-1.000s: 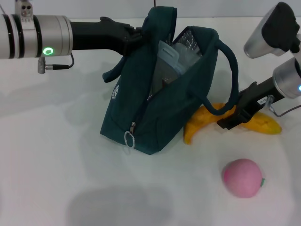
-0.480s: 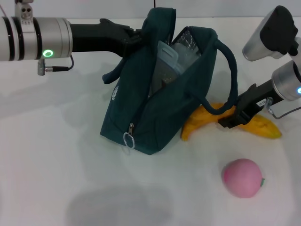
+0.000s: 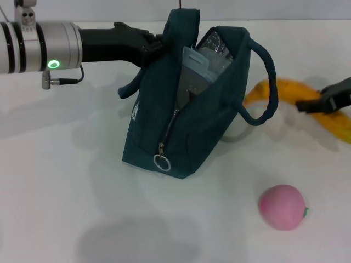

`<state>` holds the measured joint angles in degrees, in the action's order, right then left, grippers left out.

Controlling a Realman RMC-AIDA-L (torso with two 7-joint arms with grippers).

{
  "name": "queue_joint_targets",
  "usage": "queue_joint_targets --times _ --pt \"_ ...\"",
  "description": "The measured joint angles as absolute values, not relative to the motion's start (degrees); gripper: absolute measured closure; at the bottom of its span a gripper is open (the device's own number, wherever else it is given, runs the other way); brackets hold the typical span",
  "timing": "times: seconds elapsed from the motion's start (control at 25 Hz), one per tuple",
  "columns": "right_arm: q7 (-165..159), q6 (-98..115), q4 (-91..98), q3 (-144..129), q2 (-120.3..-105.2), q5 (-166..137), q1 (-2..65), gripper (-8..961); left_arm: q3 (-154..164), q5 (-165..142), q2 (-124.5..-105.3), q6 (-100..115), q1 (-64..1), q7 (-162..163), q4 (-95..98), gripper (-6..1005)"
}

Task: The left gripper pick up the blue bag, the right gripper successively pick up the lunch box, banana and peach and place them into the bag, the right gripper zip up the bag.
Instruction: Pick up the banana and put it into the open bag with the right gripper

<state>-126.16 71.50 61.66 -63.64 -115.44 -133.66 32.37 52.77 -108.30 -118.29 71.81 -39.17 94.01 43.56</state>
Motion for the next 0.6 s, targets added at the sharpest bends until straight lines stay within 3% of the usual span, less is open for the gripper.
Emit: queue_joint_targets --times 0.24,0.6 --pt "-125.91 66.27 65.17 -62.19 -115.30 -128.00 27.23 521 52.74 -103.41 -118.22 72.41 -37.47 92.18 44.30 889" --pt "-118.64 56.95 65.25 -63.49 -115.76 -115.87 25.36 523 52.74 -98.43 -117.66 75.82 -35.70 89.74 44.81 889"
